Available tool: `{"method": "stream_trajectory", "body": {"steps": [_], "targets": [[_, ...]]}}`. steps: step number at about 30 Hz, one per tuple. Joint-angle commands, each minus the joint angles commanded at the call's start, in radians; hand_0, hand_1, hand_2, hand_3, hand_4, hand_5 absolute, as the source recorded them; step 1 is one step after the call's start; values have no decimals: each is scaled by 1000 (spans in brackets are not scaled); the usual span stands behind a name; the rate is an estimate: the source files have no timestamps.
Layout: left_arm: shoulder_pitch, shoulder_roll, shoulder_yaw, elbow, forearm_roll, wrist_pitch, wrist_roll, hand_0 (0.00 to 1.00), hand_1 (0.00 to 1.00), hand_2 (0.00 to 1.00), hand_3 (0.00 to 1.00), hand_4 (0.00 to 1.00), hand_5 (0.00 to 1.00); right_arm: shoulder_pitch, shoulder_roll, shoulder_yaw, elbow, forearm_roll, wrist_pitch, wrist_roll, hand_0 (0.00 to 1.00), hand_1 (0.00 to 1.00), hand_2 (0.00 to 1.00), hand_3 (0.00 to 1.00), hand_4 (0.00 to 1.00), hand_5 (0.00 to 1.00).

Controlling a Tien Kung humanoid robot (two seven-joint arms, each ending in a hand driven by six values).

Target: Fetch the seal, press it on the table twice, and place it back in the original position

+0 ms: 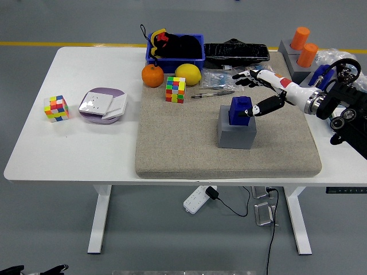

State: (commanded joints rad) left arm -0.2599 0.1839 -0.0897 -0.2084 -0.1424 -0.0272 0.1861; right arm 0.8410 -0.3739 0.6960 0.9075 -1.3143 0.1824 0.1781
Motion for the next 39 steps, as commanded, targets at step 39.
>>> {"method": "stream_trajectory", "body": {"steps": [39], "targets": [[11, 7, 27, 6, -51, 4, -13, 815, 786, 764, 800, 689, 411, -463, -77, 625, 79, -23, -2, -102, 850, 799, 791, 764, 998, 521]]}}
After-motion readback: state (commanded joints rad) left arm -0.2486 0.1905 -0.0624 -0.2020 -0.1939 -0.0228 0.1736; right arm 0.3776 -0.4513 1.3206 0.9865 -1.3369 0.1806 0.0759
